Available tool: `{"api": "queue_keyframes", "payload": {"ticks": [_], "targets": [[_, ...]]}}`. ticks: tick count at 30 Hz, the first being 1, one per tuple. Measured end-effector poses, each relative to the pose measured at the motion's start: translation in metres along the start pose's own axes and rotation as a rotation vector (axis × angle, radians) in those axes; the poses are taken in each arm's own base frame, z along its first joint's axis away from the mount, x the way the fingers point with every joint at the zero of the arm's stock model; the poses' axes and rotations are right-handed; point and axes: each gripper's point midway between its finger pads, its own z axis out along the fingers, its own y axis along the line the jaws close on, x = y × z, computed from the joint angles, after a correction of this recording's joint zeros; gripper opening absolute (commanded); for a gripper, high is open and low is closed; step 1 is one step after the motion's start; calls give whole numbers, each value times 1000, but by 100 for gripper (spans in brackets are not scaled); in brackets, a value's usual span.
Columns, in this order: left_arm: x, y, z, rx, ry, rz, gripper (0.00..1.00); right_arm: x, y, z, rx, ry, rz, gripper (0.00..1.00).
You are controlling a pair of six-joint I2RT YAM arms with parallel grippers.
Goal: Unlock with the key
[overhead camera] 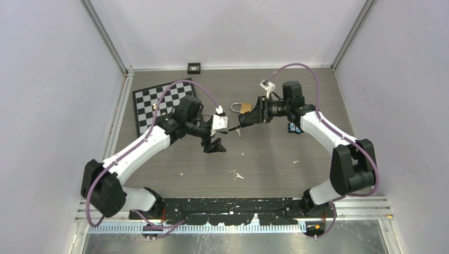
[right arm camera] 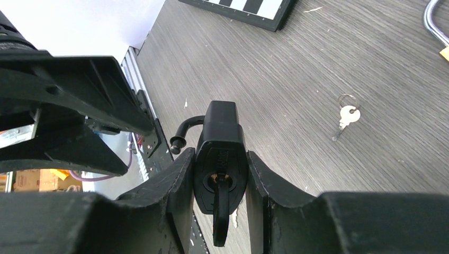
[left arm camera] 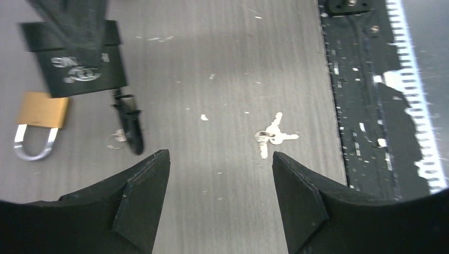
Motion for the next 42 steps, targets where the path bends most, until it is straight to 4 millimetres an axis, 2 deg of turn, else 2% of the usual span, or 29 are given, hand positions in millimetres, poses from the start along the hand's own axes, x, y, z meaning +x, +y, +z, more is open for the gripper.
{"api": "queue_keyframes", "payload": {"ticks": [6,12,18,23,29,37,42], "targets": [[-17,26,-12,-164,-23,118,76,0,7,0,-38,2,1,1],[-5,42,3,-190,18,128,74,1,9,0,-56,3,8,1],[1,20,33,-113,54,220,72,1,8,0,-54,1,15,0],[18,8,47,-93,114,340,74,6,4,2,-60,22,67,0],[25,11,40,-145,176,396,82,3,-22,1,18,-3,114,1],[21,44,17,-357,230,398,91,-15,-70,-22,188,-102,150,1],[26,55,8,-425,268,370,94,-18,-111,-31,287,-138,199,1]]}}
